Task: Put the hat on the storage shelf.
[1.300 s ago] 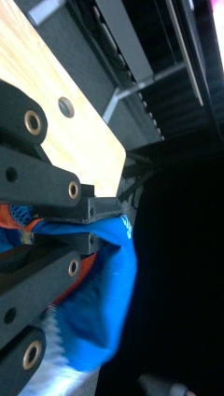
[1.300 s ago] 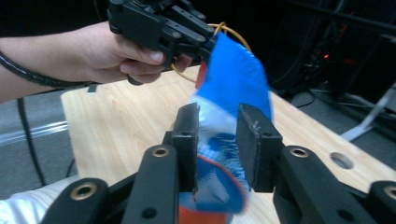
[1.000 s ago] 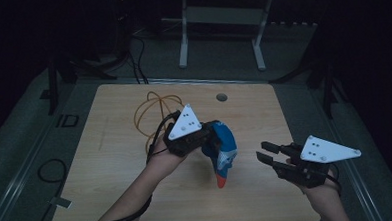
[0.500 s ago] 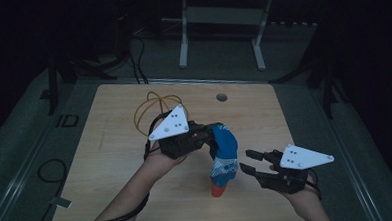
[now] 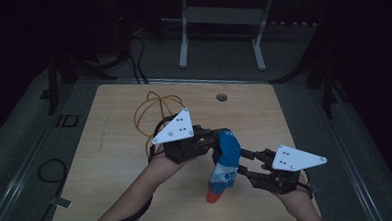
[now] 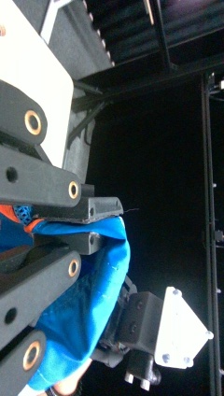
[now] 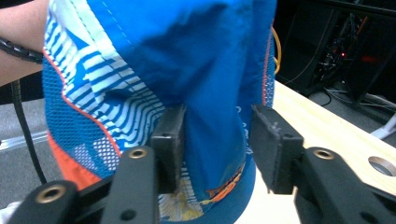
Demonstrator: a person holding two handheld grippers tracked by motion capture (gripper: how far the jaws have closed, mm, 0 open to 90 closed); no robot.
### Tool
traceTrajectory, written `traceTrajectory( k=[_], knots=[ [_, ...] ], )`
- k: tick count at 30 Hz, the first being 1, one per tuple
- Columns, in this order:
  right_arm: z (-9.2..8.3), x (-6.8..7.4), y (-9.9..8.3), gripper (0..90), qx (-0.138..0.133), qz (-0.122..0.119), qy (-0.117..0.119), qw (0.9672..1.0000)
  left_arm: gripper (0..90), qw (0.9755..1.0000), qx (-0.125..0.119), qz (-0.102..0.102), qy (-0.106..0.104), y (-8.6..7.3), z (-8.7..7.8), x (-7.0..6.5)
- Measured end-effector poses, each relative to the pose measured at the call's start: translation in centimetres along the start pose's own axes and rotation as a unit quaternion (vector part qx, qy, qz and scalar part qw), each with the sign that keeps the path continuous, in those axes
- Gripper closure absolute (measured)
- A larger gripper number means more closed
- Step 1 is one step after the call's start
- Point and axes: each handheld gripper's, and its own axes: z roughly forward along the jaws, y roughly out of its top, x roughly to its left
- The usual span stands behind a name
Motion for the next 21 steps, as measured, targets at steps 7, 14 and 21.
traceTrajectory(
  k=[7,14,21],
  knots=[
    [0.2,-0.1,0.2,77.6,-0.006,0.01,-0.003,0.9999,88.1,1.0,0.001,-0.006,0.002,-0.2,0.1,0.1],
    [0.0,-0.1,0.3,90.0,0.001,0.003,-0.026,0.9997,88.1,0.9999,0.004,-0.014,0.007,-0.6,-0.3,0.4],
    [-1.0,-0.3,0.7,90.0,-0.009,0.004,-0.04,0.9991,88.0,0.9998,0.012,-0.015,0.007,-1.0,-1.1,0.5]
  ],
)
